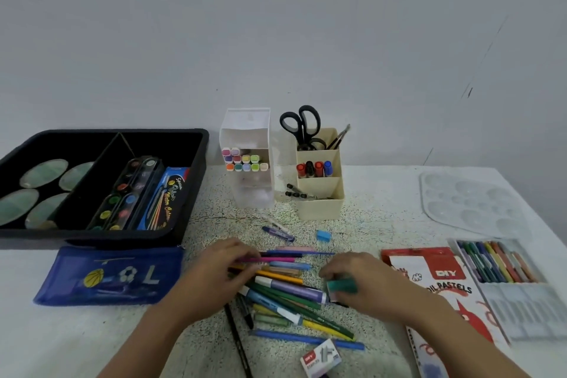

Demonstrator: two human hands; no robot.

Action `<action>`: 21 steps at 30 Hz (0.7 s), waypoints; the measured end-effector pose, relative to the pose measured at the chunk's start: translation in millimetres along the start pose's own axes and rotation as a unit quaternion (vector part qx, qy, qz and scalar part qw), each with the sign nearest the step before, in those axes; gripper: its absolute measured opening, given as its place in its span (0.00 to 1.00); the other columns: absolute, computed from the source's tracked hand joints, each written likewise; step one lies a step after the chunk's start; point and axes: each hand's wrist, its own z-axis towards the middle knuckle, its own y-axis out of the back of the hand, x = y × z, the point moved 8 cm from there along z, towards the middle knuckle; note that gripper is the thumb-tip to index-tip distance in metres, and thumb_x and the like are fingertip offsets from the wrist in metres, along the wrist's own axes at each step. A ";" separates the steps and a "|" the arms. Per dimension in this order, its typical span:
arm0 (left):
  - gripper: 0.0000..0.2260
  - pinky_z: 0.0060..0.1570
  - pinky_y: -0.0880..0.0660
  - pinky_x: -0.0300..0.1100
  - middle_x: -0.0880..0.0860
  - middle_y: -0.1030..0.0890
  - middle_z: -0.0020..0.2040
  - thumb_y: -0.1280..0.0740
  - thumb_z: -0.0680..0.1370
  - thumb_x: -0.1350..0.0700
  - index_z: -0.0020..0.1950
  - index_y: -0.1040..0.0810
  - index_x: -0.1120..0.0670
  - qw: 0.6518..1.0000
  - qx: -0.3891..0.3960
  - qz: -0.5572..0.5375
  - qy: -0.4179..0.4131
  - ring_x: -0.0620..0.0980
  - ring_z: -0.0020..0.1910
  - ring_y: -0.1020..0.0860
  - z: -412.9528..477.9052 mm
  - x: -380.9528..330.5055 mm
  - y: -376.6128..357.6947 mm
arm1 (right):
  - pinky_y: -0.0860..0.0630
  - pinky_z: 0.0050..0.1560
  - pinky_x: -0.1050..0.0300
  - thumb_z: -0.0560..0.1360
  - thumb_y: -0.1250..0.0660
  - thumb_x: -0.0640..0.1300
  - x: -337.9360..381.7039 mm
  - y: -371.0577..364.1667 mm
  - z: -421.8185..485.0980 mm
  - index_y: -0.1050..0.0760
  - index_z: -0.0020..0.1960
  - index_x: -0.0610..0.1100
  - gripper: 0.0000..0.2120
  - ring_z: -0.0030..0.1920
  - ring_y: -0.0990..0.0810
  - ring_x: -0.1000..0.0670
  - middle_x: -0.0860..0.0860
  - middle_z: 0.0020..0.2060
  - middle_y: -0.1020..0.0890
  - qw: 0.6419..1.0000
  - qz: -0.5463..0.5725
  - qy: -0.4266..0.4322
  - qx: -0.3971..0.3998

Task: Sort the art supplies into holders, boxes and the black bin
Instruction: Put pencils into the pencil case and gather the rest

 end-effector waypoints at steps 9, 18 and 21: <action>0.08 0.50 0.26 0.35 0.38 0.22 0.50 0.30 0.80 0.52 0.57 0.19 0.41 0.999 0.024 -0.043 0.011 0.39 0.52 0.24 -13.8 29.9 6.0 | 0.28 0.56 0.61 0.76 0.28 0.50 -5.7 -7.1 14.1 0.20 0.58 0.55 0.11 0.55 0.25 0.61 0.62 0.54 0.23 0.998 -0.006 -0.034 0.058; 0.06 0.51 0.26 0.38 0.37 0.23 0.51 0.32 0.81 0.49 0.56 0.17 0.44 0.990 0.027 -0.043 -0.130 0.40 0.53 0.25 -28.9 -18.9 11.6 | 0.23 0.43 0.48 0.83 0.37 0.44 3.1 10.8 21.5 0.26 0.52 0.64 0.13 0.39 0.21 0.44 0.47 0.47 0.17 0.968 0.173 -0.107 -0.144; 0.09 0.50 0.25 0.39 0.40 0.22 0.51 0.34 0.82 0.47 0.59 0.18 0.45 0.972 0.101 -0.033 -0.211 0.38 0.51 0.25 -29.1 -66.0 -19.9 | 0.24 0.44 0.48 0.83 0.37 0.43 7.9 13.4 14.1 0.25 0.51 0.63 0.13 0.39 0.22 0.45 0.48 0.45 0.17 0.955 0.203 -0.110 -0.186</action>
